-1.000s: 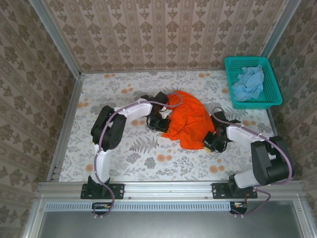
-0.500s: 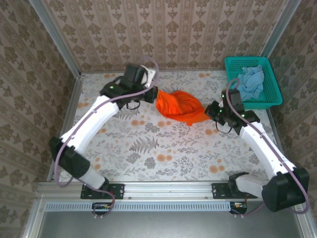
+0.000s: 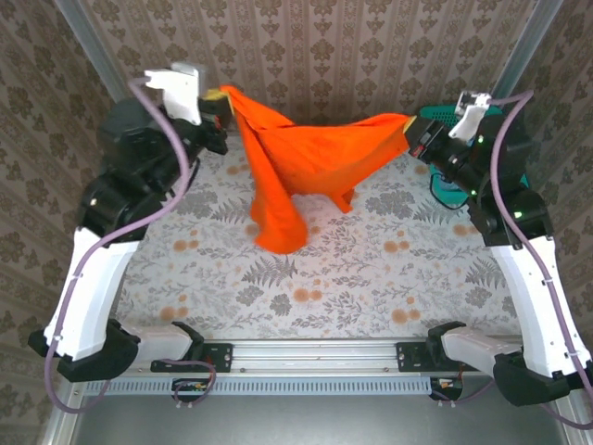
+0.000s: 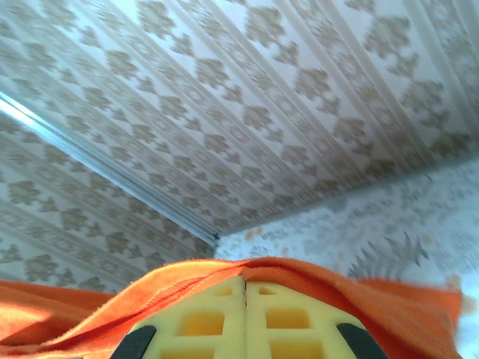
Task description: Fold and stack the t-shirts
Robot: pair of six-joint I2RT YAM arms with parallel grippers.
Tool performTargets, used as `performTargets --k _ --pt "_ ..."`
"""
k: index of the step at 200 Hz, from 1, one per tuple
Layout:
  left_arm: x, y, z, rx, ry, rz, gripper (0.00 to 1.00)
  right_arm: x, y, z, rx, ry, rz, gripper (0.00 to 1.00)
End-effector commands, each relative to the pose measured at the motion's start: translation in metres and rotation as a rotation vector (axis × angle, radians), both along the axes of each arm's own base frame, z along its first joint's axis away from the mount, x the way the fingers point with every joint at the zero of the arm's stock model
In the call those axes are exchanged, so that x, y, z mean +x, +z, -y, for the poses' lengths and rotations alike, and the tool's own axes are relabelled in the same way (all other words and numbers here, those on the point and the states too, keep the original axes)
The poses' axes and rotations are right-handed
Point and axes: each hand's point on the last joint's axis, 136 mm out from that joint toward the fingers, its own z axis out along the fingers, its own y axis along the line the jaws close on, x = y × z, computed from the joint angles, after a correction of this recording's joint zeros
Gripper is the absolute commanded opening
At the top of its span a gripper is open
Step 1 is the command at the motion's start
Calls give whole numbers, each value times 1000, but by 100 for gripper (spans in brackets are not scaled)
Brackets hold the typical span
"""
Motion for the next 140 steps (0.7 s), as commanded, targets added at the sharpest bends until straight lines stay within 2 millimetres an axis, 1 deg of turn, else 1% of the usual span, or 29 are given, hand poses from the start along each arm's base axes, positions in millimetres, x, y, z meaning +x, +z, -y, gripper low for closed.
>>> performTargets --k 1,20,33,41,48,59,61,73,88,93,95,97,103,106,116,128,130,132,135,137,140 --pt "-28 62 -18 -54 0 186 0 -6 39 -12 -13 39 97 0" --pt "-39 84 -19 -82 -26 237 0 -13 64 -25 -15 79 153 0" --pt "-42 91 -19 -94 -36 252 0 -14 76 -31 -17 90 177 0" --pt "-40 92 -17 -96 -37 251 0 -14 81 -34 -13 97 188 0" --pt "-37 91 -16 -89 -33 250 0 -12 84 -37 -16 99 193 0" --pt "-24 84 -14 -66 1 232 0 -4 86 -38 -32 87 193 0" --pt "-22 82 -14 -63 11 226 0 -2 80 -39 -43 85 173 0" --pt "0 68 -15 -47 55 181 0 10 69 -37 -76 55 126 0" --pt "32 43 -15 -45 91 98 0 32 43 -34 -120 -3 39 0" --pt "43 34 -15 -56 91 65 0 34 36 -32 -132 -18 17 0" --pt "50 29 -15 -59 94 47 0 44 25 -34 -147 -26 -13 0" --pt "55 24 -15 -63 90 30 0 48 19 -33 -159 -35 -31 0" --pt "72 7 -12 -75 83 -27 0 58 2 -30 -190 -70 -85 0" --pt "84 -1 -17 -86 98 -53 0 62 -8 -27 -207 -90 -120 0" --pt "122 -42 -14 -101 100 -174 0 75 -41 -14 -261 -166 -229 0" --pt "166 -96 2 -84 86 -325 0 90 -85 3 -322 -237 -364 0" --pt "172 -106 5 -73 86 -353 2 92 -93 6 -331 -248 -390 0" --pt "179 -116 8 -63 87 -379 6 94 -100 9 -338 -259 -409 0" --pt "189 -131 13 -50 87 -415 14 98 -111 14 -351 -275 -440 0" --pt "196 -145 17 -35 90 -448 20 100 -121 16 -362 -284 -463 0" --pt "202 -152 20 -25 89 -469 26 103 -132 22 -374 -299 -492 0"
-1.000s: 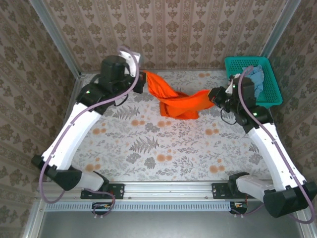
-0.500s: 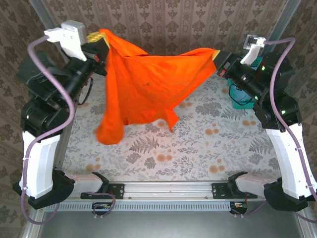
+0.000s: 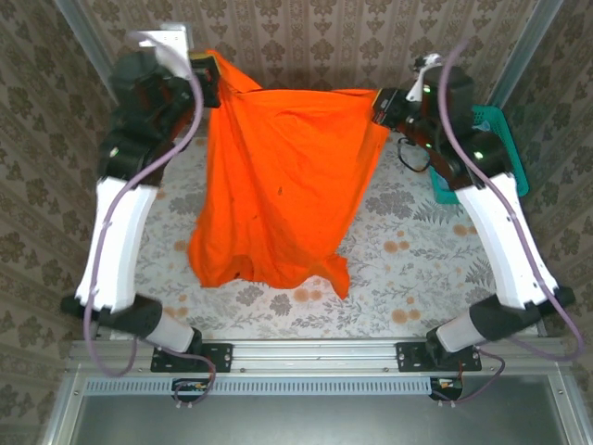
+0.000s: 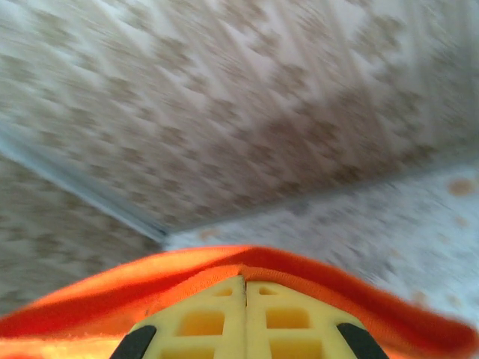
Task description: Fold and stack the t-shirts
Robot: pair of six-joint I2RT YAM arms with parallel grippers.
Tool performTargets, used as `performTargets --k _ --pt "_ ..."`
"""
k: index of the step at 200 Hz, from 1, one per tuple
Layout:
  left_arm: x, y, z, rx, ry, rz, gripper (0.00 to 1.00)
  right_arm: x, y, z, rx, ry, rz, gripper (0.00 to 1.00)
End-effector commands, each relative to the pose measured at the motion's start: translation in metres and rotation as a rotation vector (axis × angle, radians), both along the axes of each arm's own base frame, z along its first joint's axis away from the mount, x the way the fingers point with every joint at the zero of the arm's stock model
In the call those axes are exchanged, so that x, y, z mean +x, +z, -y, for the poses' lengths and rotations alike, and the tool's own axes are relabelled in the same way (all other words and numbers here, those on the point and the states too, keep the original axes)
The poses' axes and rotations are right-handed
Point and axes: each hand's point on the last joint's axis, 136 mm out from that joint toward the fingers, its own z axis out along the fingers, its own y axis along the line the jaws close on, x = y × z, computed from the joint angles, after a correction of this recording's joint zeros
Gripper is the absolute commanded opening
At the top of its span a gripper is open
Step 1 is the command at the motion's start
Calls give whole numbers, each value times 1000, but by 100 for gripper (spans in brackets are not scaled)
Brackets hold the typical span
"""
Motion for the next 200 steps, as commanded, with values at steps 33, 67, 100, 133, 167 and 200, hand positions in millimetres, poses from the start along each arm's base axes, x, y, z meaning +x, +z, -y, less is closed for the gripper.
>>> performTargets --k 33,67,100,133,167,200 --pt "124 -229 26 178 204 -578 87 25 -202 129 -178 -429 -572 0" --pt "98 -284 -17 284 347 -782 93 13 -225 166 -196 -497 -641 25" --pt "49 -343 -45 190 340 -991 87 4 -232 167 -133 -496 -635 41" --pt "12 -393 -56 129 296 -1129 79 5 -254 116 -53 -329 -602 46" --pt "18 -439 -49 99 223 -1289 77 -3 -311 69 -31 -187 -713 47" --pt "36 -467 -29 56 156 -1352 77 -15 -356 37 -24 -79 -845 45"
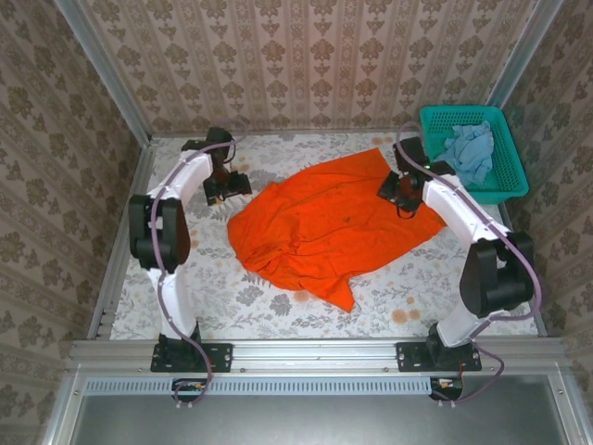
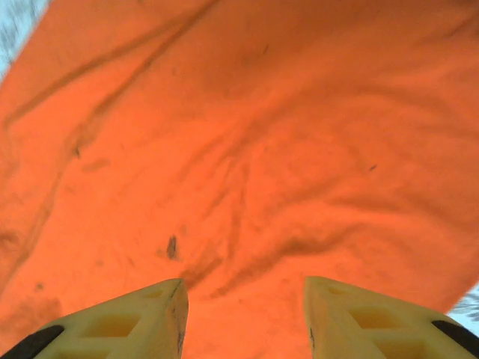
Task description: Fold and stack the t-shirts
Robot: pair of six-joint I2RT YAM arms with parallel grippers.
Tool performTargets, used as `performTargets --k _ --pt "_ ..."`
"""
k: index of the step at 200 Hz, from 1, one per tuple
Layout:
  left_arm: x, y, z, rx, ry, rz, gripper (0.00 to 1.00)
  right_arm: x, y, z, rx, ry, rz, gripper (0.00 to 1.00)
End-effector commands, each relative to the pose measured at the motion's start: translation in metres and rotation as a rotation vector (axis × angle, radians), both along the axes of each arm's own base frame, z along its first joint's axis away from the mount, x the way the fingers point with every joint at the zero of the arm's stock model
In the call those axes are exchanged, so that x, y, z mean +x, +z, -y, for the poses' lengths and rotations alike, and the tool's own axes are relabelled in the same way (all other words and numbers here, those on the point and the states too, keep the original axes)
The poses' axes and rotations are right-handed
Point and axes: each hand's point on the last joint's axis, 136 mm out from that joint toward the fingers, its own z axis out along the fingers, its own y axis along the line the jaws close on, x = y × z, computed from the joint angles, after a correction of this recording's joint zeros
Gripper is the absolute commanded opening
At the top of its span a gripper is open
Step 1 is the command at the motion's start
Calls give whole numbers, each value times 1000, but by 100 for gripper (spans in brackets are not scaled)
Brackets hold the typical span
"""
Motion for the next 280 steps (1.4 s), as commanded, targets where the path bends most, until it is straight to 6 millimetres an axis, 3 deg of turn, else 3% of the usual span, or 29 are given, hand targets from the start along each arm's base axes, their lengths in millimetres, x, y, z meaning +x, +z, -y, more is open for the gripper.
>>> performTargets --k 1,13,26,65,91,123,137,163,187,198,207,223,232,257,280 --pt "11 -5 19 -102 -9 -23 77 -5 -27 -25 88 50 -70 45" --pt "16 -15 26 -123 -11 -33 76 -9 -36 -29 97 49 -86 45" --pt "20 -24 37 -158 -26 -39 67 -13 -42 -31 122 40 -83 45" --pt "24 -30 69 -192 -121 19 21 -25 -51 -31 139 30 -99 44" --pt "21 -26 77 -168 -157 84 0 -31 -54 -31 148 22 -101 42" --pt "17 2 96 -127 -274 227 0 -34 -50 -32 168 17 -81 41" --pt "5 20 116 -69 -405 327 0 -30 -48 -34 181 16 -53 40" --pt "-54 31 167 97 -766 475 1 -33 -52 -34 190 3 -58 40" --pt "-116 21 190 162 -978 488 21 -37 -61 -32 209 -30 -73 40" --pt "-131 20 190 166 -996 474 46 -38 -65 -31 223 -49 -82 40" --pt "-137 24 188 165 -989 475 57 -39 -68 -31 229 -59 -87 40" --pt "-134 41 181 156 -943 511 75 -40 -71 -30 233 -67 -98 40" --pt "-123 54 175 141 -893 536 81 -39 -71 -29 235 -73 -99 41" --pt "-79 82 146 39 -655 498 83 -38 -71 -27 238 -84 -103 41" --pt "-50 77 134 -93 -485 315 76 -37 -70 -27 244 -82 -99 41"
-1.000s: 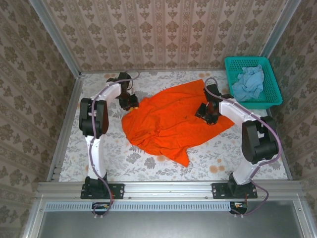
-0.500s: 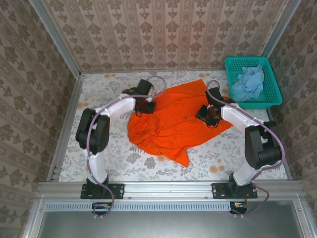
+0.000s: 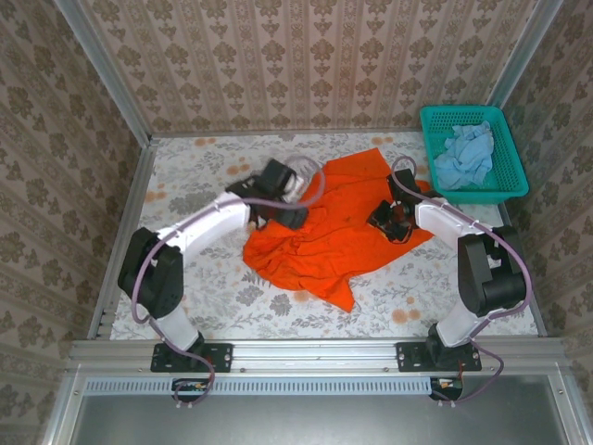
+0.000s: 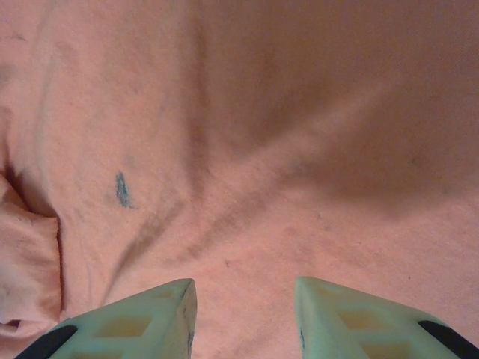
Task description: Fold and stack the t-shirts
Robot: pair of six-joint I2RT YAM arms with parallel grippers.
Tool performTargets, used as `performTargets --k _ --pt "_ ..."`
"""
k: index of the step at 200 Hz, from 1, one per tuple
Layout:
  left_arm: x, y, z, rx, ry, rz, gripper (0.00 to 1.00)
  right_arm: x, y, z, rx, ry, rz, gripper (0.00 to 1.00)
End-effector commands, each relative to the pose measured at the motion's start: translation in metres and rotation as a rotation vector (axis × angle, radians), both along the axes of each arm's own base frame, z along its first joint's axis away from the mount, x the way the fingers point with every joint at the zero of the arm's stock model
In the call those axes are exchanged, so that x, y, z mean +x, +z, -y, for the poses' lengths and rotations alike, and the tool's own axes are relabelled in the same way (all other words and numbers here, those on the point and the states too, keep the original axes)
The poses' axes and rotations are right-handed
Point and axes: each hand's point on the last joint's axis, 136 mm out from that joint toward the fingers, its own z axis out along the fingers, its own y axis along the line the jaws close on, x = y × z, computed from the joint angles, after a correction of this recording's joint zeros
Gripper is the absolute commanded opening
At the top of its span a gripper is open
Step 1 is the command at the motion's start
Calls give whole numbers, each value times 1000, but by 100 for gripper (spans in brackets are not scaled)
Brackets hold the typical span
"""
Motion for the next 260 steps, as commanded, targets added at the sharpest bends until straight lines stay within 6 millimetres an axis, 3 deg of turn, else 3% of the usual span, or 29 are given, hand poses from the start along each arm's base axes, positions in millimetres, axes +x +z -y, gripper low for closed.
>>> performTargets --k 1,26,51,93,115,136,179,215,238,260 --pt "22 5 -9 -123 158 -200 76 1 1 -2 31 -16 -4 41" --pt "32 -25 -6 -116 209 -400 73 1 1 -2 35 -18 -2 41" --pt "31 -58 2 -157 240 -548 75 -1 0 -2 36 -19 -8 41" --pt "21 -80 17 -182 206 -652 77 -5 -3 0 32 -16 -12 41" --pt "17 -90 18 -170 203 -678 72 -7 -6 0 31 -17 -20 41" --pt "11 -93 21 -183 196 -691 64 -9 -8 0 31 -18 -28 41" --pt "9 -95 21 -184 192 -683 37 -9 -12 1 28 -19 -37 41" --pt "13 -86 18 -168 176 -632 34 -9 -14 0 29 -17 -43 40" --pt "15 -76 18 -157 154 -582 46 -9 -15 0 29 -17 -45 40" --pt "16 -69 23 -172 127 -550 48 -9 -18 0 29 -17 -49 40"
